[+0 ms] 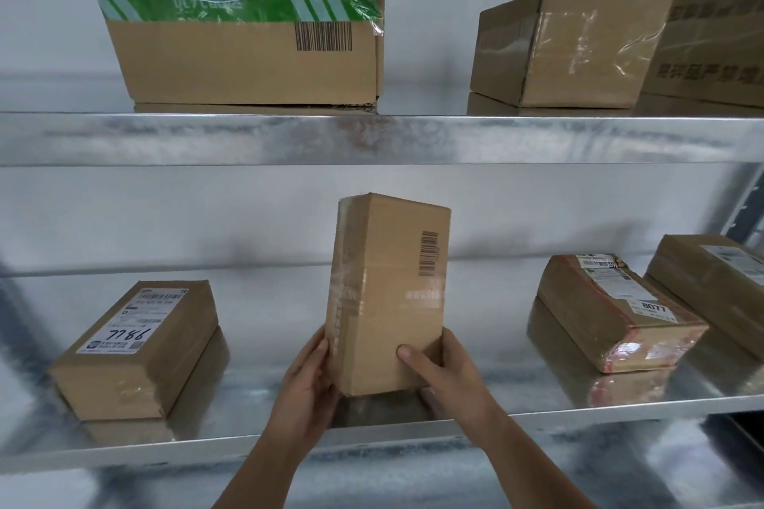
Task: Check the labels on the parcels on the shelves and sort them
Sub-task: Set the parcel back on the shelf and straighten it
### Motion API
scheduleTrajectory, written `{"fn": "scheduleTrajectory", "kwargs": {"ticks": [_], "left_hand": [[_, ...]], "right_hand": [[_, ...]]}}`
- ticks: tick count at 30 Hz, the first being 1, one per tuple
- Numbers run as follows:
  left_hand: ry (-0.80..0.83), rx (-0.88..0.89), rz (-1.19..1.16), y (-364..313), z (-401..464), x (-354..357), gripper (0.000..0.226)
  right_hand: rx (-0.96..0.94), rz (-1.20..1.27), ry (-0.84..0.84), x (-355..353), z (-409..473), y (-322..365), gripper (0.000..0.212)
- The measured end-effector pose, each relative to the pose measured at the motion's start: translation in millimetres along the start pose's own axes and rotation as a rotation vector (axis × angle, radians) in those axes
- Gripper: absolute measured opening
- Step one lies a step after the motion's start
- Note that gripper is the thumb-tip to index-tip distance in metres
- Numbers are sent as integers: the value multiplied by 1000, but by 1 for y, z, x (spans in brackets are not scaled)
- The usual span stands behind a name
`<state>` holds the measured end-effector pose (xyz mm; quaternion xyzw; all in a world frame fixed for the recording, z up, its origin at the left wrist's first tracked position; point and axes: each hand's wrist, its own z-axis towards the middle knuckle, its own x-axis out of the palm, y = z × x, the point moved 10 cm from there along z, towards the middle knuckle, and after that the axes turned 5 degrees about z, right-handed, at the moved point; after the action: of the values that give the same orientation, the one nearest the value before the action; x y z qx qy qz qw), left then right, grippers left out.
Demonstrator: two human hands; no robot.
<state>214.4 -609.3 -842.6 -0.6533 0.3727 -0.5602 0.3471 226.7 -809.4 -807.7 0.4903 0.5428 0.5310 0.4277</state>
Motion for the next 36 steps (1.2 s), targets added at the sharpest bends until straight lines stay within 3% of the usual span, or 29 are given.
{"fn": "scheduleTrajectory", "kwargs": {"ticks": [2, 7, 12, 16, 27, 36], "left_hand": [[-89, 7, 14, 1, 1, -6, 31], [-170, 27, 210, -1, -5, -4, 27], [-88, -26, 237, -1, -10, 7, 32], [-51, -11, 280, -3, -12, 11, 33], [-23, -16, 187, -5, -16, 12, 35], [14, -34, 255, -1, -15, 12, 34]], "right_hand": [[-40, -32, -68, -9, -5, 7, 56], [-60, -39, -111, -20, -10, 11, 50], [-113, -17, -181, -30, -20, 15, 22], [-50, 101, -196, -34, -21, 8, 31], [-39, 157, -197, -35, -22, 5, 29], [-31, 156, -200, -34, -24, 2, 25]]}}
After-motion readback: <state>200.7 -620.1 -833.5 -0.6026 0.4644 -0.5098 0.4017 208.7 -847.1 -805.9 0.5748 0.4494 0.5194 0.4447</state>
